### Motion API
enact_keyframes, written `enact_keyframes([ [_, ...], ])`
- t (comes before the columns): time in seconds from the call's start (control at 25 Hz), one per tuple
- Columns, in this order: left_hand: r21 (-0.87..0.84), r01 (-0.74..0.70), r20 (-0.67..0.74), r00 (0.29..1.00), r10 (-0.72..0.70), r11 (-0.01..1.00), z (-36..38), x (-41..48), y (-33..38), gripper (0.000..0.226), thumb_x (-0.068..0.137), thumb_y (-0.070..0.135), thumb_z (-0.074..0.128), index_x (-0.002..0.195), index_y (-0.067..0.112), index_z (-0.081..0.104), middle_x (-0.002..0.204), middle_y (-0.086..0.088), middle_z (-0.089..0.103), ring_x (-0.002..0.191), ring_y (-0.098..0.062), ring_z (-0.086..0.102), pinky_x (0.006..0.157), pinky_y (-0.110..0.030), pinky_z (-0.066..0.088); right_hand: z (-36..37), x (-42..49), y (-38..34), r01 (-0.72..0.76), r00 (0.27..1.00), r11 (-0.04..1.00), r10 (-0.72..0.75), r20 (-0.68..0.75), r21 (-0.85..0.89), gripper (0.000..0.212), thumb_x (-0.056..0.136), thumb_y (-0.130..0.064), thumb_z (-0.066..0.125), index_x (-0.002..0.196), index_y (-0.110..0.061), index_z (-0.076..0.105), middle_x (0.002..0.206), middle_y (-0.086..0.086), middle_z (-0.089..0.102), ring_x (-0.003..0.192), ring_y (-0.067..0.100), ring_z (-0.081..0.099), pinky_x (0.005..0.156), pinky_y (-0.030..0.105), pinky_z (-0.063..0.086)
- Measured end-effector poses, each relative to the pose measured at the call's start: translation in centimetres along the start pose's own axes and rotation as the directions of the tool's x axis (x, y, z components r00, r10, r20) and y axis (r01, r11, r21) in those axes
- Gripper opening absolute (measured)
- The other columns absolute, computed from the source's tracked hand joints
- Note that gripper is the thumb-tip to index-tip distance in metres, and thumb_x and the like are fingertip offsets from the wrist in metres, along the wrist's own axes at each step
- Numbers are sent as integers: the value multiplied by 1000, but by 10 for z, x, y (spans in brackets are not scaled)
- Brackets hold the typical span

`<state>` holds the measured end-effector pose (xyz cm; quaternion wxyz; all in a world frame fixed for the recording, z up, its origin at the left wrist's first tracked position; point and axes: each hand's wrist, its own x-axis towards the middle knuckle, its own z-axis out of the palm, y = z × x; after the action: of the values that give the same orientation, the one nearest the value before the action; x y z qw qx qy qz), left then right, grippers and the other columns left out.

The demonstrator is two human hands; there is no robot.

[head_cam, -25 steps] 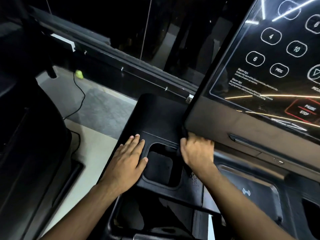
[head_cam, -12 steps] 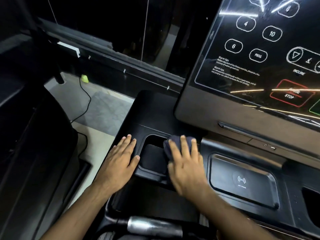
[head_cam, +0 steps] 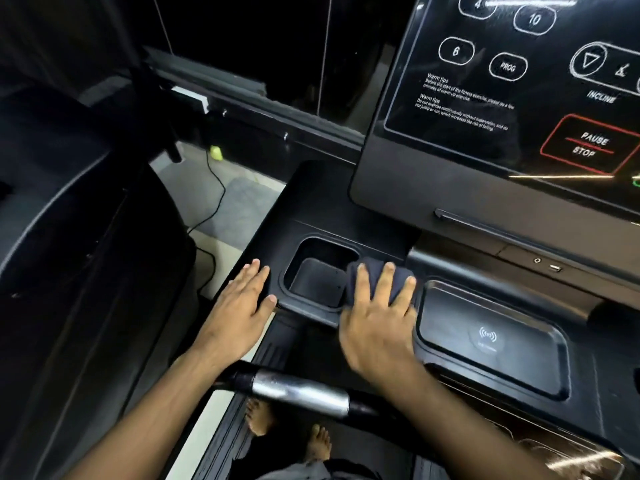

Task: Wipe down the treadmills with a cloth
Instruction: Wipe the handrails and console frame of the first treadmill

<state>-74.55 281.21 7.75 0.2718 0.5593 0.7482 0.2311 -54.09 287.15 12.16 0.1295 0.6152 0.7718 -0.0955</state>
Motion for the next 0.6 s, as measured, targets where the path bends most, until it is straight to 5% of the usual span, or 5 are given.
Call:
enact_keyframes([
  [0.08, 0, 17, -15, 1000, -17, 1000, 0, -7, -3, 57, 102, 35, 42, 154, 20, 23, 162, 7, 10, 147, -1, 1, 123, -33, 8, 10, -21, -1, 131, 991, 991, -131, 11, -2, 76, 101, -45, 33, 159, -24, -12, 165, 17, -22, 148, 53, -14, 118, 61, 19],
  [0.24, -15, 57, -27, 998, -57, 998, 3, -21, -3, 54, 103, 30, 39, 153, 19, 23, 162, 5, 11, 147, -2, 2, 123, -32, 8, 3, -19, -24, 160, 986, 986, -162, 36, 35, 81, 99, -52, 38, 159, -28, -9, 166, 11, -21, 148, 49, -20, 119, 63, 11],
  [0.4, -56, 55, -58, 997, -58, 997, 1, -34, -4, 49, 104, 23, 38, 152, 16, 28, 161, 5, 17, 141, 5, 5, 120, -23, 6, 29, -30, -17, 533, 834, 834, -547, -80, -141, 92, 89, -41, 61, 160, -32, 4, 169, 9, 1, 152, 45, 2, 116, 64, 25],
  [0.6, -125, 67, -39, 997, -72, 990, -10, -45, -16, 48, 104, 20, 38, 151, 17, 30, 159, 9, 21, 139, 9, 9, 114, -12, 6, 20, -7, -60, 487, 863, 846, -504, -28, -217, 91, 97, -56, 51, 159, -31, -11, 168, 8, -9, 152, 44, 1, 118, 58, 19],
])
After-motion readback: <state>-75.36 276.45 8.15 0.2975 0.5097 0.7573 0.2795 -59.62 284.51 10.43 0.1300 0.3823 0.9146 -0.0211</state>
